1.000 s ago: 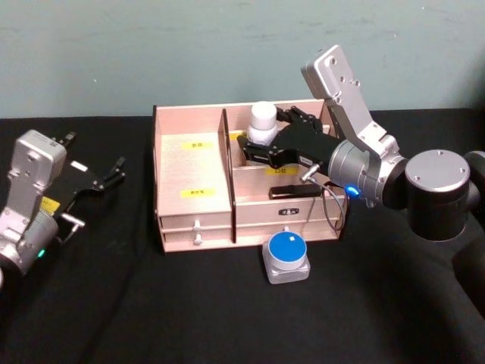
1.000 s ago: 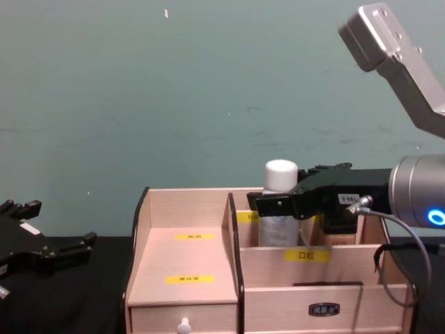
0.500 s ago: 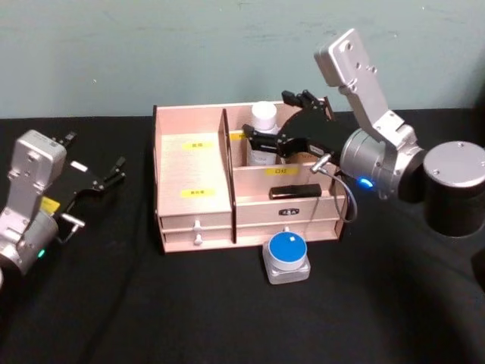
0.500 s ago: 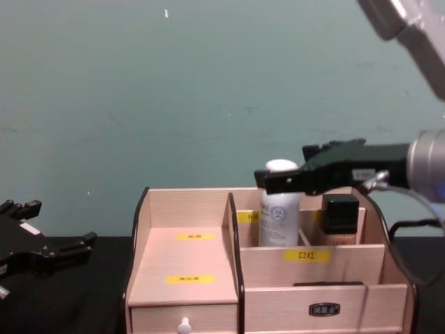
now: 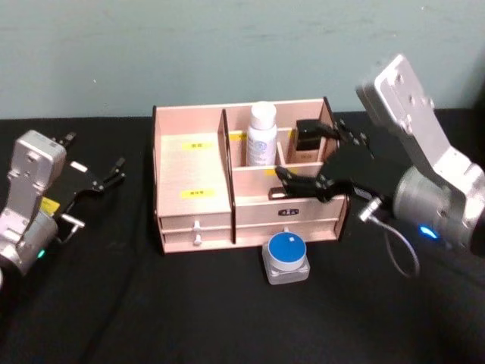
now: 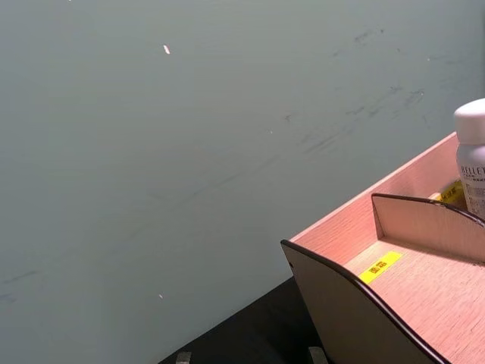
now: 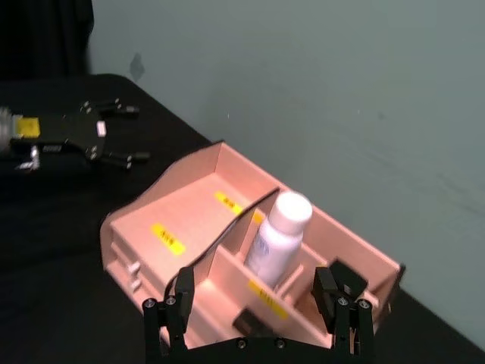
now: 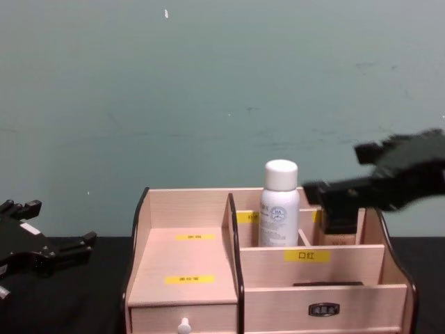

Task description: Pick up the facial cleanser and watermelon frost from the table and place them into the tiered storage box.

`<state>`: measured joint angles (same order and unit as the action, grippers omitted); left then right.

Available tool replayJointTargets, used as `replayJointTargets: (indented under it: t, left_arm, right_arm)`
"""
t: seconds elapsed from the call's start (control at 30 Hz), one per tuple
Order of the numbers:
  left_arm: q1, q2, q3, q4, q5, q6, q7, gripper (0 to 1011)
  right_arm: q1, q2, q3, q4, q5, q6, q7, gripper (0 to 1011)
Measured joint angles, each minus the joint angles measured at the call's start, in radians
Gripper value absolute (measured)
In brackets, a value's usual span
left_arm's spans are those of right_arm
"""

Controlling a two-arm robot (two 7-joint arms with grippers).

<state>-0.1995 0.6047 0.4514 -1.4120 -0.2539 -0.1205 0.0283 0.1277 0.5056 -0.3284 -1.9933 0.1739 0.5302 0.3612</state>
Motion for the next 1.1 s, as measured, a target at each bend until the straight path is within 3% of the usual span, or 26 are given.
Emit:
replayJointTargets:
  t: [0.27,0.5,0.77,1.1]
  left_arm:
    - [0.0,0.0,0.0,0.0,0.0,0.0,0.0,1001]
    - [0.0,0.0,0.0,0.0,0.0,0.0,0.0,1001]
    - [0.0,0.0,0.0,0.0,0.0,0.0,0.0,1001]
    - [0.0,0.0,0.0,0.0,0.0,0.0,0.0,1001]
  right_arm:
    - [-0.191,0.063,0.058,-0.121,-0.003,0.01,-0.013,1002]
    - [-0.296,0.074,0.074,-0.137,-0.003,0.005,-0.01,1002]
    - [-0.322,0.039,0.058,-0.094,-0.019,0.048,-0.029,1002]
    - [-0.274,-0.042,0.007,-0.029,-0.062,0.113,-0.052,1002]
